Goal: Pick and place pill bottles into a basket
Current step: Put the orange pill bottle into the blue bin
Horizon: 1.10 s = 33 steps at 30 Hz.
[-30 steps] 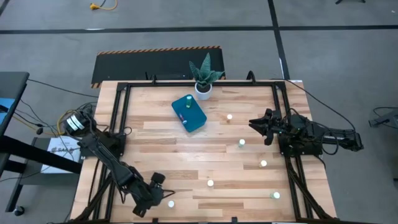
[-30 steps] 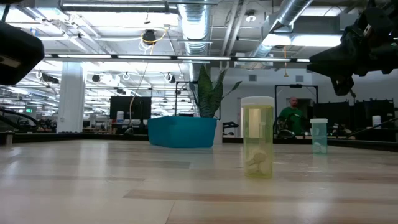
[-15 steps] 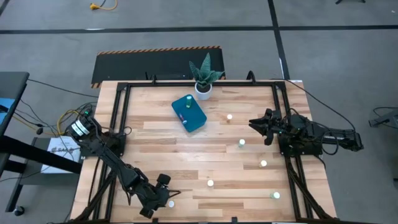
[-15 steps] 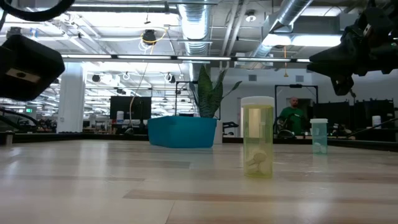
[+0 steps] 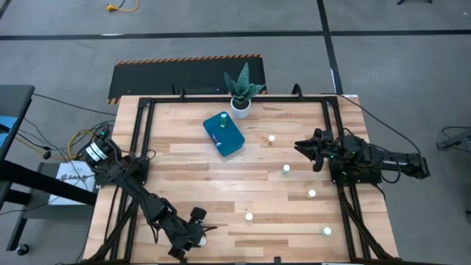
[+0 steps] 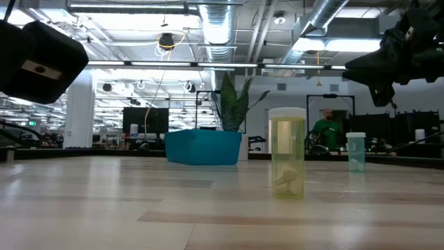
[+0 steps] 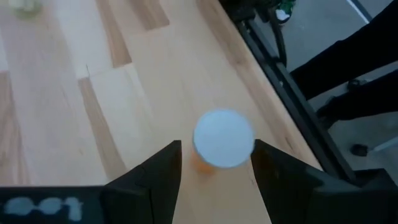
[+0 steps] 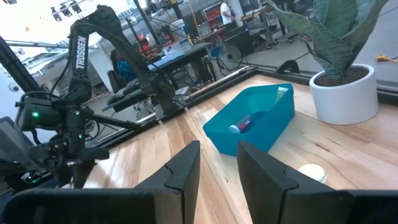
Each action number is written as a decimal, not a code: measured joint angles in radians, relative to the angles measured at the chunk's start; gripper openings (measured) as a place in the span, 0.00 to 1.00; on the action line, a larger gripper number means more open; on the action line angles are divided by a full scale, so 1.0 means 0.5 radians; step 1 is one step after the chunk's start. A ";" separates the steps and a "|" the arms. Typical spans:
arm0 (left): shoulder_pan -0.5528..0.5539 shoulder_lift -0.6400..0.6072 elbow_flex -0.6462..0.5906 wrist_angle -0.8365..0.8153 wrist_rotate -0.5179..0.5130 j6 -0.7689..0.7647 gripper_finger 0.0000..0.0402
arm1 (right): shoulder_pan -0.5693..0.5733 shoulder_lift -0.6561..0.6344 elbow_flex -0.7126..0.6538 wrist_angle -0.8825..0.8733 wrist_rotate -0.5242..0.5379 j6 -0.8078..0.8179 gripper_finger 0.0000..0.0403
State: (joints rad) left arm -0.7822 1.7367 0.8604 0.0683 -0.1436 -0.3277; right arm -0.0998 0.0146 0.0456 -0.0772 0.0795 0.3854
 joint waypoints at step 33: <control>0.605 -0.001 0.216 0.098 -0.106 -0.026 0.23 | 0.000 0.000 0.001 0.002 0.000 0.000 0.25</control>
State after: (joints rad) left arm -0.4798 1.7362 0.9682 0.1172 -0.1965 -0.3405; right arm -0.0998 0.0145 0.0460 -0.0764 0.0795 0.3851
